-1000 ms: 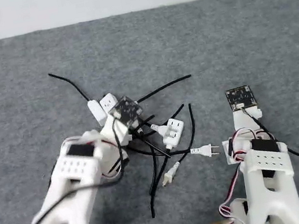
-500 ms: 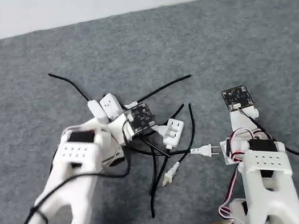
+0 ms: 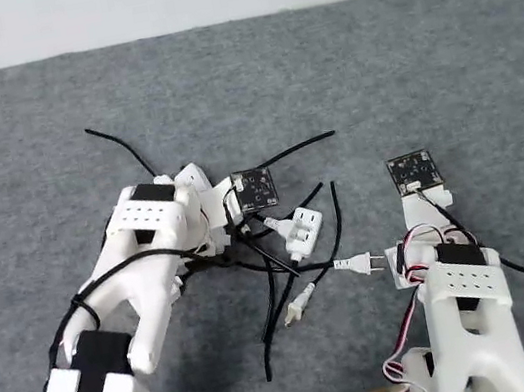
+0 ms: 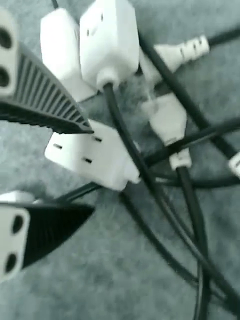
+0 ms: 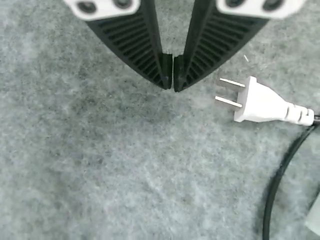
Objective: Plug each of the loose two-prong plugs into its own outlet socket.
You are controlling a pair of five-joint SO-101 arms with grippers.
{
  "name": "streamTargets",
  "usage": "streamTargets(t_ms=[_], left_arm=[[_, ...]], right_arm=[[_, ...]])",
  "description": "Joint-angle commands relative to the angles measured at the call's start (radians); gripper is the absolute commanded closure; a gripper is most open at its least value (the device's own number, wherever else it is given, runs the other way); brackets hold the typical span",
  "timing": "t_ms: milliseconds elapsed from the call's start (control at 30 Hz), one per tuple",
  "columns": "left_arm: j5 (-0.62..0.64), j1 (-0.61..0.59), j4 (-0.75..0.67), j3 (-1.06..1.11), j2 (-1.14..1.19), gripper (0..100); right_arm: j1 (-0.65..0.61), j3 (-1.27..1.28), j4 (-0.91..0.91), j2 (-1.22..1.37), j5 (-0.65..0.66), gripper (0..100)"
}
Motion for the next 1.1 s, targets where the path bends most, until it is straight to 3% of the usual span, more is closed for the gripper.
streamTargets(t_ms=[0,133,400,533,867,1067], left_arm=[[-0.021,0.029,0.146,0.002,0.051,87],[-0.028,0.057,0.143,-0.008,0.074,89],[0.017,0.095,0.098,-0.097,0.058,80],[0.014,0.080,0.092,-0.099,0.058,77],[-0.163,-0.012,0.057,-0.200,0.132,77],[-0.132,-0.035,0.107,-0.384,0.295,77]], right_arm=[[-0.008,-0.011,-0.019,0.002,0.012,98.6],[-0.010,-0.011,-0.019,0.002,0.014,98.6],[-0.016,-0.011,-0.019,0.002,0.015,98.6],[-0.025,-0.009,-0.018,0.002,0.015,98.6],[-0.027,-0.009,-0.015,0.002,0.015,98.6],[-0.027,-0.009,-0.012,0.002,0.017,98.6]])
